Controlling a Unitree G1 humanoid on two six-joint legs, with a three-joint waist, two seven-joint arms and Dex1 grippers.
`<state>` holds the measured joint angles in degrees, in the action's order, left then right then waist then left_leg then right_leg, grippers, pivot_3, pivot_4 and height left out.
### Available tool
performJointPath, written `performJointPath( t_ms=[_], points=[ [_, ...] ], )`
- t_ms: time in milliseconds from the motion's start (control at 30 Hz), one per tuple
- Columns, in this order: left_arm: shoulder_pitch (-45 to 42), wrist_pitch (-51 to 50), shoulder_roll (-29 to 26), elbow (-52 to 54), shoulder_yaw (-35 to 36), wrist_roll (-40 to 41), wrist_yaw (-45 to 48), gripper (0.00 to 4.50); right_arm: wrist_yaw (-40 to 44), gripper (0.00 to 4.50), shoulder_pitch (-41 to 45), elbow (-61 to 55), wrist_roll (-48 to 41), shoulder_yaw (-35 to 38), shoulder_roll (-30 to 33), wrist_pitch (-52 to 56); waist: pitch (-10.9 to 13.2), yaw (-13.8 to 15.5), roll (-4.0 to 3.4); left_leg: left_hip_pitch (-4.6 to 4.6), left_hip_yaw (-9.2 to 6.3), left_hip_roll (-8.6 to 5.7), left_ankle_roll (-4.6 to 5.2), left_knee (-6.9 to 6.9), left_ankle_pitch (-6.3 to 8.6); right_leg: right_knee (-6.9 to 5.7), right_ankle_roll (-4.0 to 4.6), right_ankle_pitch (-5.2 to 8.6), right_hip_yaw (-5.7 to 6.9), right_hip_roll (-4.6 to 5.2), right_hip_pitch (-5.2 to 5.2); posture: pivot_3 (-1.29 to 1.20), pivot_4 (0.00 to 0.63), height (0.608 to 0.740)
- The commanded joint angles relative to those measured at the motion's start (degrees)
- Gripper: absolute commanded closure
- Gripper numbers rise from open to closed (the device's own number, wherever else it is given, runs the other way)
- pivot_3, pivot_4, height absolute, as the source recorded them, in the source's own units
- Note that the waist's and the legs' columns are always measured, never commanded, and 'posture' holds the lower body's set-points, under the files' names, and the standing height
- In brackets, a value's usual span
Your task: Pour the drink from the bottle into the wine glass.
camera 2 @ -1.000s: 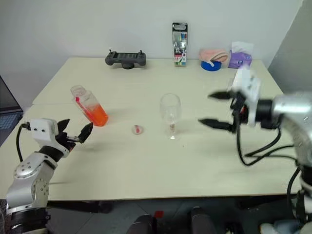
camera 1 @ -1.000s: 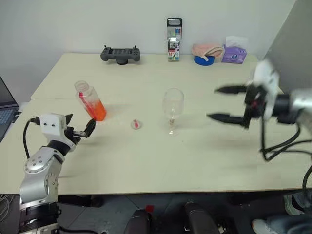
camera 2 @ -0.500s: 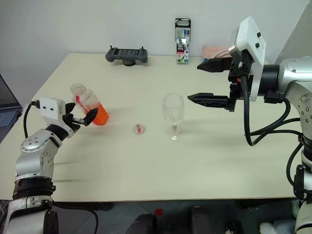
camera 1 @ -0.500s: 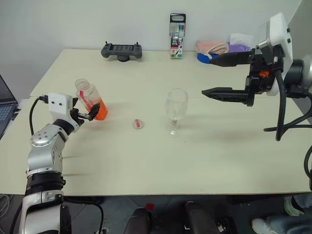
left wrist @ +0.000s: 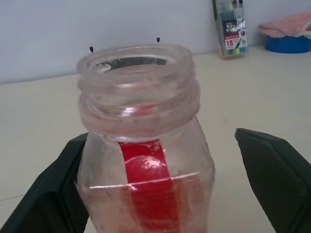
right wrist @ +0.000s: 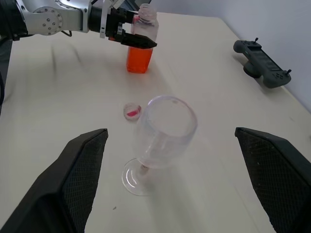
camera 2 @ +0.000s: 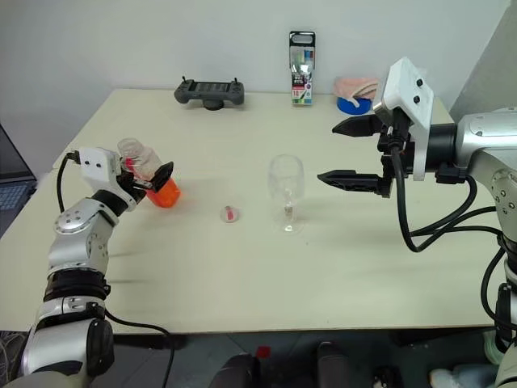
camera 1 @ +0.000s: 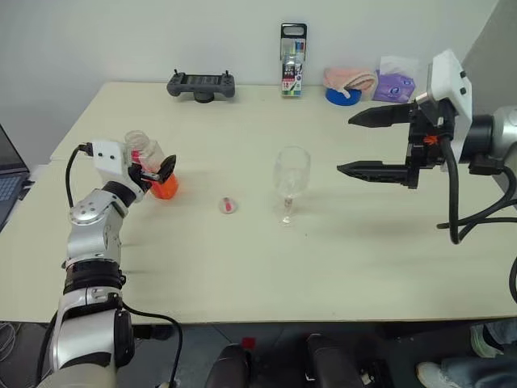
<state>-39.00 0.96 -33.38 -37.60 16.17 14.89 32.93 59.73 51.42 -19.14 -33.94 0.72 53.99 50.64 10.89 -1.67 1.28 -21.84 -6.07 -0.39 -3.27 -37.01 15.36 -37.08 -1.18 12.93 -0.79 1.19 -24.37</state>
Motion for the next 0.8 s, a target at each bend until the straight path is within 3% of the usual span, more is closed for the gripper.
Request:
performJointPath(
  t_ms=[33, 333, 467, 600, 800],
  points=[
    [-3.17, 3.13, -0.28, -2.23, 0.10, -0.71, -0.30, 0.00, -0.34, 0.03, -0.17, -1.07, 0.82, 0.31, 1.04, -1.12, 0.00, 0.00, 0.00, 0.00, -0.01, 0.00, 0.00, 0.00, 0.00, 0.00, 0.00, 0.00, 0.00, 0.00, 0.01, 0.00, 0.150, 0.740],
    [-4.19, 5.47, -0.27, -4.90, 0.14, -0.87, 0.10, 0.00, -0.98, 0.03, -1.59, -1.36, 1.72, 0.45, 1.23, -0.78, 0.00, -0.03, 0.00, 0.00, -0.01, -0.01, 0.00, 0.01, 0.00, -0.02, 0.00, -0.01, 0.00, 0.01, 0.00, 0.00, 0.150, 0.740],
    [-3.62, 6.32, -0.32, -4.95, 0.56, -0.58, 0.05, 0.85, -1.25, 0.00, -1.56, -1.35, 1.71, 0.37, 1.16, -0.79, 0.00, -0.03, 0.00, 0.00, -0.01, -0.01, 0.00, -0.01, 0.00, -0.04, -0.01, -0.02, -0.01, 0.01, 0.00, 0.00, 0.150, 0.740],
    [-3.39, 6.69, -0.44, -5.23, 0.86, -0.43, -0.11, 2.18, -1.45, 0.00, -1.62, -1.20, 1.78, 0.21, 1.10, -1.01, 0.00, -0.03, 0.00, 0.01, -0.01, -0.01, 0.00, -0.02, 0.00, -0.05, -0.01, -0.02, -0.01, 0.01, 0.00, 0.00, 0.150, 0.740],
    [-4.31, 5.38, -0.33, -2.54, -0.08, 0.36, 2.35, 2.35, -2.28, 0.00, -2.60, -2.00, 1.54, 0.83, 0.95, -0.58, 0.00, -0.02, 0.01, 0.00, -0.01, -0.01, 0.00, -0.02, 0.00, -0.05, -0.01, -0.02, 0.00, 0.01, 0.00, 0.00, 0.150, 0.740]
  ],
)
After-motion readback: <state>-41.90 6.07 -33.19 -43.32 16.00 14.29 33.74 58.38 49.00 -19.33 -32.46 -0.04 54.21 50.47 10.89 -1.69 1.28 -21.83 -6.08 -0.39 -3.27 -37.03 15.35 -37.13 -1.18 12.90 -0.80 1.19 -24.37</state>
